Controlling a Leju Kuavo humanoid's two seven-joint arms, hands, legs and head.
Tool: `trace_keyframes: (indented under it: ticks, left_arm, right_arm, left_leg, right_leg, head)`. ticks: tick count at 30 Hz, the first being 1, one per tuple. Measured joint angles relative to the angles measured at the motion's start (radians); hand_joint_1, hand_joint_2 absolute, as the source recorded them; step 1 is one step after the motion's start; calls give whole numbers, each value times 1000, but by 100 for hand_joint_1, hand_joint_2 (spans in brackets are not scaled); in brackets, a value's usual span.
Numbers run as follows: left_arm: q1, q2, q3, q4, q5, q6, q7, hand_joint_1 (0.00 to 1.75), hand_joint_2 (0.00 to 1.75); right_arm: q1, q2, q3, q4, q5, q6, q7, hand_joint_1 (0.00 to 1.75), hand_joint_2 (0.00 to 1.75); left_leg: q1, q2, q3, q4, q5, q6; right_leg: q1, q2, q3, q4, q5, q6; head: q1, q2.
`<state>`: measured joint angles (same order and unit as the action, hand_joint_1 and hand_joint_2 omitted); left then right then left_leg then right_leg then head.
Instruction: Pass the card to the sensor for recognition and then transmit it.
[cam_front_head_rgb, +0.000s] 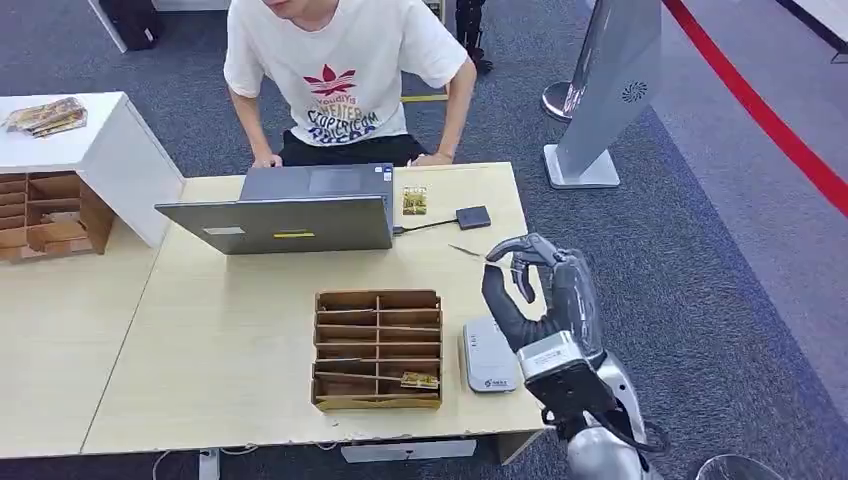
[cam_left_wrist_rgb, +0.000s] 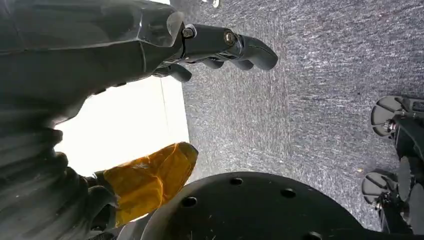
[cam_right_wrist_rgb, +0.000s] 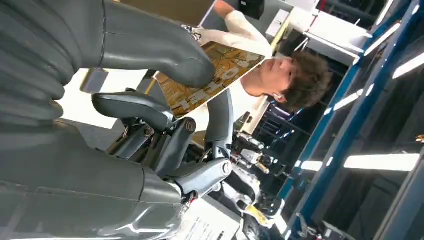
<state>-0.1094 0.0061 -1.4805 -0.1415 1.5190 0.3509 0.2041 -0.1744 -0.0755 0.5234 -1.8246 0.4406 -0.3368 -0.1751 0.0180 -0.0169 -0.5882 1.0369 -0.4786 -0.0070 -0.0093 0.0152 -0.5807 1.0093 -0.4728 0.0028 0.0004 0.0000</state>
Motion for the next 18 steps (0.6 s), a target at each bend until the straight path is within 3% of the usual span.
trace_keyframes:
  ticks: [7,14,18]
  left_arm:
    - [-2,3,-21,0,-9,-16,3,0,175]
    - [-10,8,-47,0,-37,-29,12,0,175]
    - [-17,11,-53,0,-113,-40,26,0,175]
  right_arm:
    - [-125,3,3,85,30,47,70,175,175]
    - [-293,40,14,246,70,78,131,175,175]
    - [-412,83,22,379,155,83,208,175,175]
  left_leg:
    - [0,0,-1,0,0,0]
    - [0,-2,-1,0,1,0]
    - [0,0,-1,0,2,0]
  right_leg:
    - [0,0,0,0,0,0]
    - [0,-1,0,1,1,0]
    - [0,1,-1,1,1,0]
  head:
    - [0,0]
    - [0,0]
    - [0,0]
